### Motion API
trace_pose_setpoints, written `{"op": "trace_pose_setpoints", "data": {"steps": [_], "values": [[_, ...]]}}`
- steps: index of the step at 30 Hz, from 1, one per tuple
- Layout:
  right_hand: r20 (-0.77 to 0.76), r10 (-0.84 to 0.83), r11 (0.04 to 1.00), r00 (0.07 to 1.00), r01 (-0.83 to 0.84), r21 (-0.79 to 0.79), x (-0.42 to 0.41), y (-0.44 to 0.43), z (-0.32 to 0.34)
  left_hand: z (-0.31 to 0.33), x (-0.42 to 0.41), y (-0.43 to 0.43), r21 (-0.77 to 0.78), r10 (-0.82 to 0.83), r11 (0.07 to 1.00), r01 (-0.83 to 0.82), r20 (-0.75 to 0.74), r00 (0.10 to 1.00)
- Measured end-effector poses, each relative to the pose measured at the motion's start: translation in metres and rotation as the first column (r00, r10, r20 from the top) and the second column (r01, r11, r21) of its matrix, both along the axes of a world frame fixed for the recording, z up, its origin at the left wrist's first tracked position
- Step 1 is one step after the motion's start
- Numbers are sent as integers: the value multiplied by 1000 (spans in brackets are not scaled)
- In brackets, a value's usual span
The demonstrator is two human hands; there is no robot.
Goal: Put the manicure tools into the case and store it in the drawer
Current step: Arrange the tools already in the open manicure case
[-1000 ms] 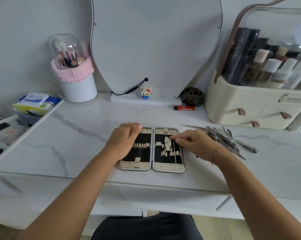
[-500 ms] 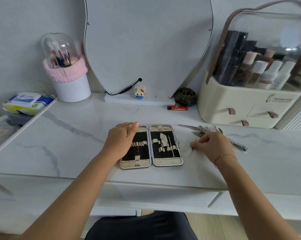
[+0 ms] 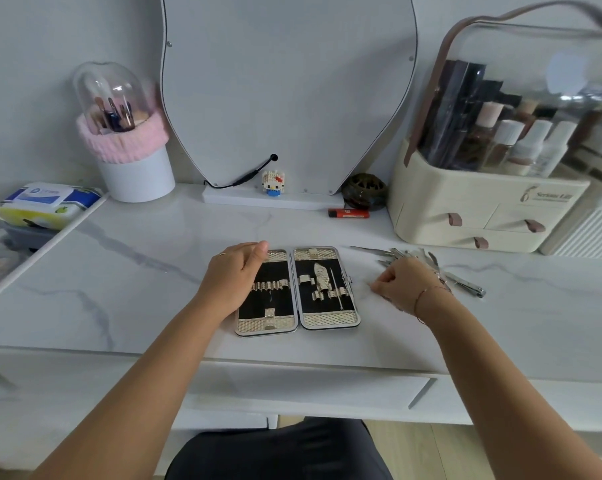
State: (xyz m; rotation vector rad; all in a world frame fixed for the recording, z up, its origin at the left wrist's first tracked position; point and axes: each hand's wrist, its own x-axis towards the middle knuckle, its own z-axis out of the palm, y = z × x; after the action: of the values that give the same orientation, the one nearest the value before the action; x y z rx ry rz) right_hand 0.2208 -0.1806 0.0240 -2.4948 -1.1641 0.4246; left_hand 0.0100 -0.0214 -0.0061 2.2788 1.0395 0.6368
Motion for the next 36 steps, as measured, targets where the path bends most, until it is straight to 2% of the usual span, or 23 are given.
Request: {"op": "trace_pose_setpoints", "data": {"steps": [2,4,6,9,13,15,18,25,36], "values": [[18,45,999,999,-45,-31,0,1,2,-1,-1,2,-49,4,999,-3,20,1000],[-17,86,996,996,-86,8,1,1,3,-2,-2,5,-96,16,995,-11,54,998],[-165,85,984,983,-57,168,-1,2,5,-2,-4,7,-122,54,992,-40,112,992],[-471,165,919,867,38,393,-17,16,14,0,-5,9,-119,166,982,-146,188,968],[-570,303,892,763,-17,451,-44,53,15,1,-8,12,-145,181,977,-158,160,970],[-558,344,891,755,-74,449,-58,72,14,1,-16,18,-170,106,982,-85,115,988],[-541,387,878,747,-120,463,-75,98,13,-2,-31,27,-206,19,979,8,128,992],[-399,389,880,830,-208,427,-92,129,3,-3,-33,32,-250,34,968,19,204,978],[-320,425,868,846,-281,410,-90,133,-7,-6,-29,32,-247,41,969,11,205,978]]}}
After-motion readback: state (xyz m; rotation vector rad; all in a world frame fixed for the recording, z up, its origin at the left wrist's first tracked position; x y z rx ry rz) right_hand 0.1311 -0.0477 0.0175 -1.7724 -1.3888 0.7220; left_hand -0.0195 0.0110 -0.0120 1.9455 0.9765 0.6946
